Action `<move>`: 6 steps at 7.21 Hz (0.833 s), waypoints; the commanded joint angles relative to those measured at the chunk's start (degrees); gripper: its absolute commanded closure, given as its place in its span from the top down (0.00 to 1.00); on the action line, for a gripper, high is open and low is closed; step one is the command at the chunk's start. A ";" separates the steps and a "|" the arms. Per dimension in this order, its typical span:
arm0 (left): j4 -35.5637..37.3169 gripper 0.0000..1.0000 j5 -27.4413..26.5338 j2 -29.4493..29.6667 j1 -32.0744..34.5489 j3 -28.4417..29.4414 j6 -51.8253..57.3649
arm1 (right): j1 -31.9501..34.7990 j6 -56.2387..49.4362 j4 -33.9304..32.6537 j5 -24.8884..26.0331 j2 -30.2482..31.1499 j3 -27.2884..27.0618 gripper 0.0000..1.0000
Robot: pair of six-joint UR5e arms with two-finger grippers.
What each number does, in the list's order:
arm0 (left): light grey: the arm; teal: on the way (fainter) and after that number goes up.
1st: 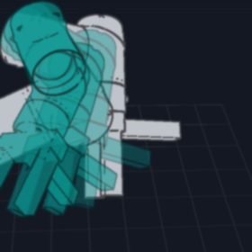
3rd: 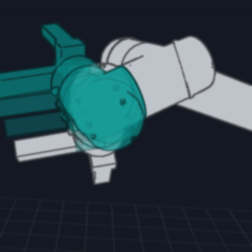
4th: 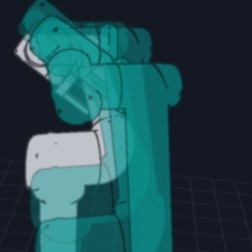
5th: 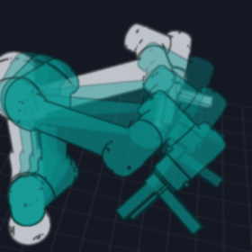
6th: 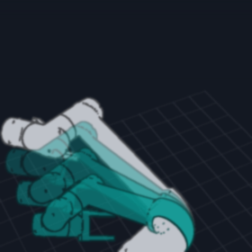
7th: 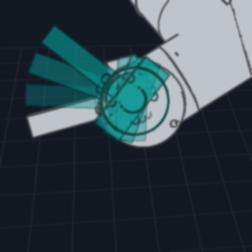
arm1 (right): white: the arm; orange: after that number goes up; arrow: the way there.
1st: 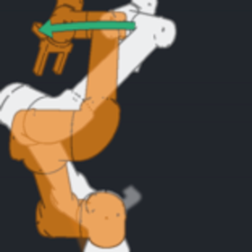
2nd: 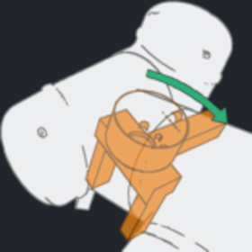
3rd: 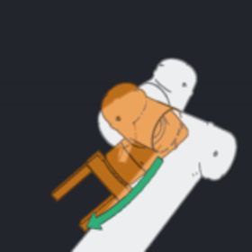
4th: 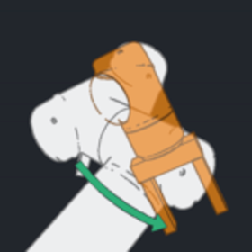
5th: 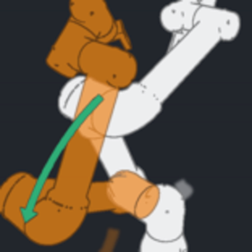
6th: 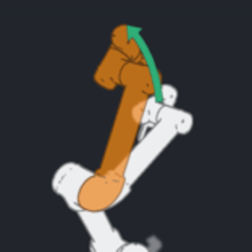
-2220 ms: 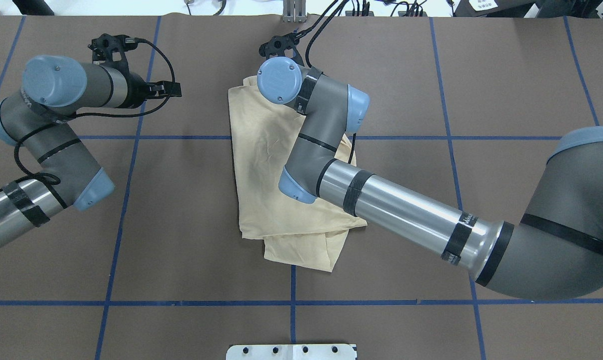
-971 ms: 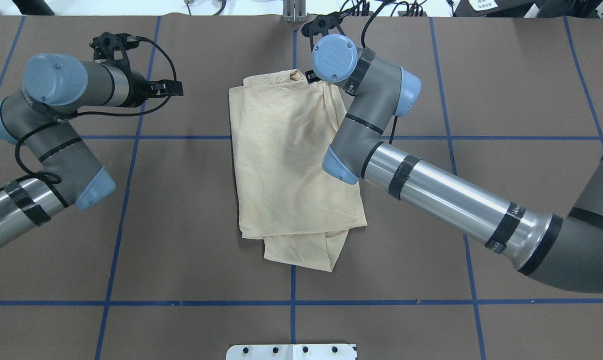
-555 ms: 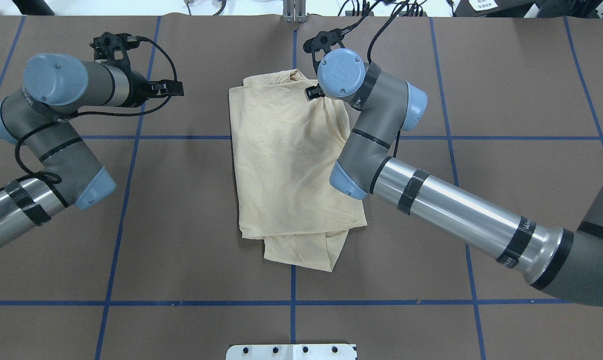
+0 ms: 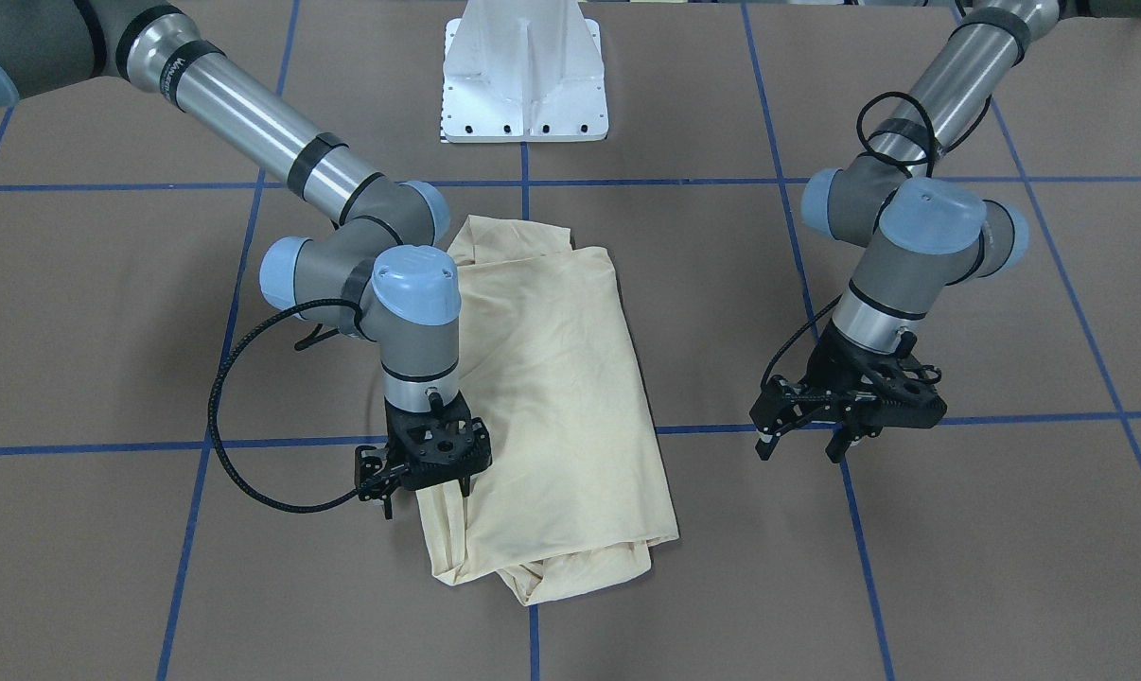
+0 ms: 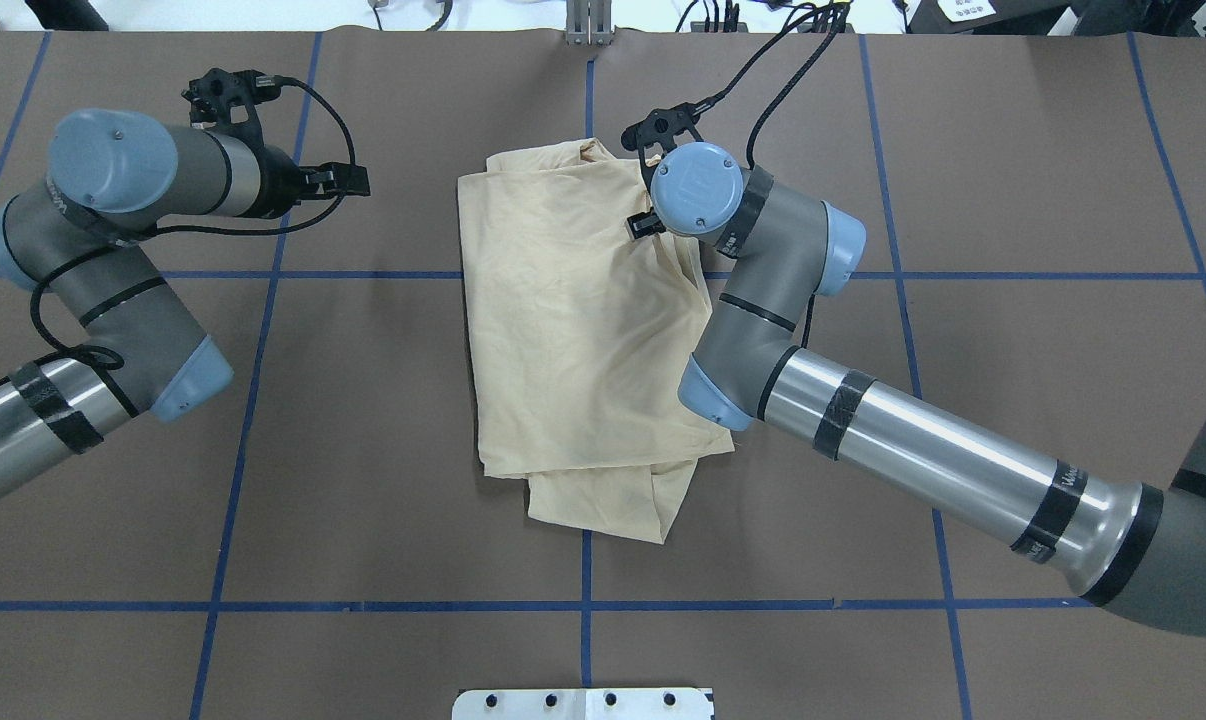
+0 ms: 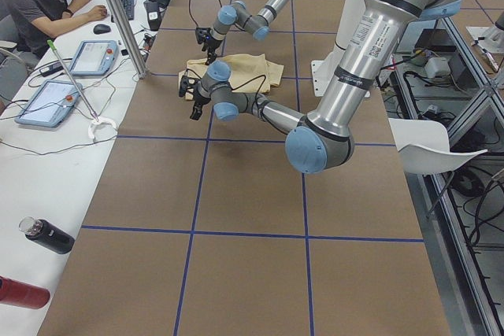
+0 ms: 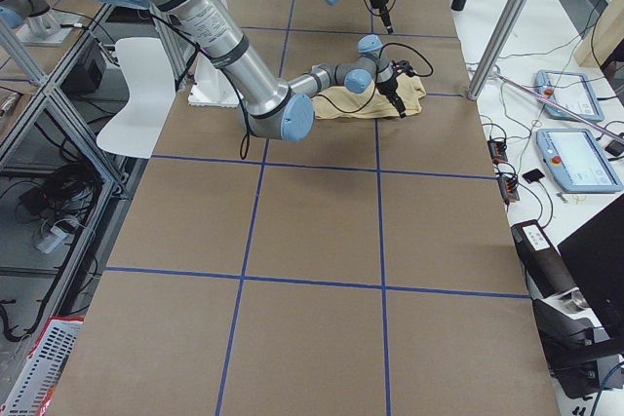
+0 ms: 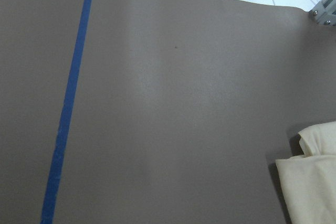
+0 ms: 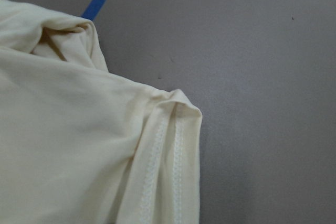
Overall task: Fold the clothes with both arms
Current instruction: 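Lift the right gripper off the shirt and move it away to the far side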
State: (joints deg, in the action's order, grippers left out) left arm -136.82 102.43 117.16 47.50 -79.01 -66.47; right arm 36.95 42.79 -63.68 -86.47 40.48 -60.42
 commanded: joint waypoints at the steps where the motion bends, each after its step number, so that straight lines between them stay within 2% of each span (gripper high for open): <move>1: -0.03 1.00 0.14 0.09 -0.92 -0.09 -1.55 | 1.96 -2.25 0.14 -2.02 1.09 -0.05 1.00; 3: 0.06 1.00 0.22 0.09 -1.01 -0.52 -2.26 | 4.52 -4.29 0.23 -5.18 1.98 -0.05 1.00; 6: 0.15 1.00 0.23 0.09 -1.10 -0.88 -2.35 | 5.06 -4.38 0.58 -6.61 3.29 -0.49 1.00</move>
State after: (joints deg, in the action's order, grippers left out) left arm -136.74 102.65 117.25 46.45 -79.65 -68.85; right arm 41.88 38.52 -63.34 -92.59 42.97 -60.84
